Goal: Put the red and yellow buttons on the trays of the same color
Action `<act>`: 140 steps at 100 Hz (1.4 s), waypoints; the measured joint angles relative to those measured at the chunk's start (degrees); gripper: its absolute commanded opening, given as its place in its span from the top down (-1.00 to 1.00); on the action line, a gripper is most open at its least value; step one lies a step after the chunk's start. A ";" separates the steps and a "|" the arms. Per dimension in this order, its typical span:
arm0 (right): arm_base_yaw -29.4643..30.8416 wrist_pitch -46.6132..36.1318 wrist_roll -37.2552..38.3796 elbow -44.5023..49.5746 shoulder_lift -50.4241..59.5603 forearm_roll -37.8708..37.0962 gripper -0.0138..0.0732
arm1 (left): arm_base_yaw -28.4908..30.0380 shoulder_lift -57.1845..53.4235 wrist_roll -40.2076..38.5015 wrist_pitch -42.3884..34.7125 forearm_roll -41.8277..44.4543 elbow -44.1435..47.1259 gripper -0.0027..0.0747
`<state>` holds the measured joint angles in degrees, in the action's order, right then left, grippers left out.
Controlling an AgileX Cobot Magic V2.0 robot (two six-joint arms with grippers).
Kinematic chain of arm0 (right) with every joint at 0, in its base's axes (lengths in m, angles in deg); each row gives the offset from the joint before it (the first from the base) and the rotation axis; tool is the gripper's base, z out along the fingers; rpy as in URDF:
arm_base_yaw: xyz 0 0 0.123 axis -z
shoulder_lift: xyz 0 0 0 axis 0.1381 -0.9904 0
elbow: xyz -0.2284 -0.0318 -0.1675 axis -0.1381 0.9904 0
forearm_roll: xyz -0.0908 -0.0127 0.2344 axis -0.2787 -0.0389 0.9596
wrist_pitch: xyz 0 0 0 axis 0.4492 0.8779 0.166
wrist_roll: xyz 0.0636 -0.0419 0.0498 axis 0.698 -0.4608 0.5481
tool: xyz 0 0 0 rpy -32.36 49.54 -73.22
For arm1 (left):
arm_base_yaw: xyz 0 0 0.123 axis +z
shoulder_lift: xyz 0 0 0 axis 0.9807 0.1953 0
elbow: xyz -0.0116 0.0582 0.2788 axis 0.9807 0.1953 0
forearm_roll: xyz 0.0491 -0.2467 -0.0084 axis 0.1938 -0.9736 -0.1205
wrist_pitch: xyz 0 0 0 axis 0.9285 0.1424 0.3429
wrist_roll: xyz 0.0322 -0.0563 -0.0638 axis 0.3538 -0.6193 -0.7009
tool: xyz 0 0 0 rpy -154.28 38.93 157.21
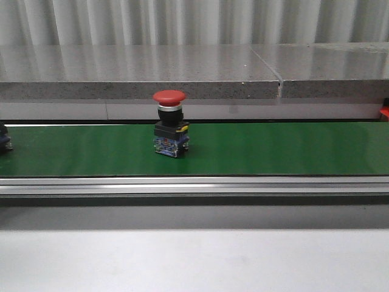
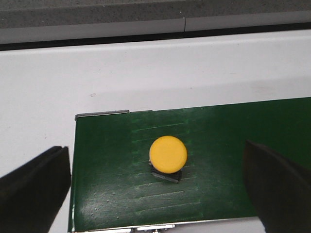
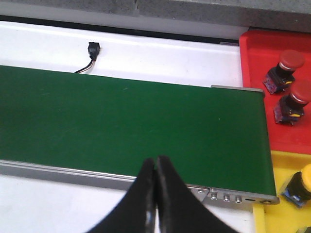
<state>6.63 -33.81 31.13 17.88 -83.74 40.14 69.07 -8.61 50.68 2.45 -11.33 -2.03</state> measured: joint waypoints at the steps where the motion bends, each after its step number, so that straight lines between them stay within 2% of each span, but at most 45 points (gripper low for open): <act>1: 0.00 0.00 0.00 0.00 0.00 0.00 0.90 | 0.00 -0.38 0.00 -0.12 0.00 0.54 -0.85; 34: 0.00 0.00 0.00 0.00 0.00 0.00 0.90 | 0.00 -21.20 -1.57 -6.54 0.00 16.98 -0.85; 62: 0.00 0.00 0.00 0.00 0.00 0.00 0.90 | 0.00 -40.66 -1.59 -7.02 -0.11 29.55 -0.85; 84: 0.00 0.00 0.00 0.00 0.00 0.00 0.90 | 0.00 -52.05 -1.62 -6.79 -2.78 35.14 -0.81; 91: 0.00 0.00 0.00 0.00 0.00 0.00 0.90 | 0.00 -53.45 -1.62 -6.50 -3.26 35.80 -0.66; 98: 0.00 -0.12 0.00 0.00 0.00 0.00 0.90 | 0.00 -54.02 -1.62 -6.38 -3.47 36.06 -0.39; 108: 0.00 -0.11 0.00 0.00 0.00 0.00 0.90 | 0.00 -53.97 -1.72 -6.38 -3.52 36.10 0.13; 110: 0.00 -0.11 0.00 0.00 0.00 0.00 0.90 | 0.00 -53.97 -1.72 -6.38 -3.61 36.10 0.29; 122: 0.00 -0.19 0.00 0.00 0.00 0.00 0.89 | 0.00 -53.97 -1.72 -6.38 -3.65 36.10 0.98; 132: 0.00 -0.19 0.00 0.00 0.00 0.00 0.83 | 0.00 -53.97 -1.72 -6.38 -3.65 36.10 0.99; 140: 0.00 -0.19 0.00 0.00 0.00 0.00 0.61 | 0.00 -53.97 -1.74 -6.38 -3.65 36.10 0.99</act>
<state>6.63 -34.00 31.13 17.88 -83.74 40.14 69.07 -62.58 48.94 -3.93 -14.98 34.06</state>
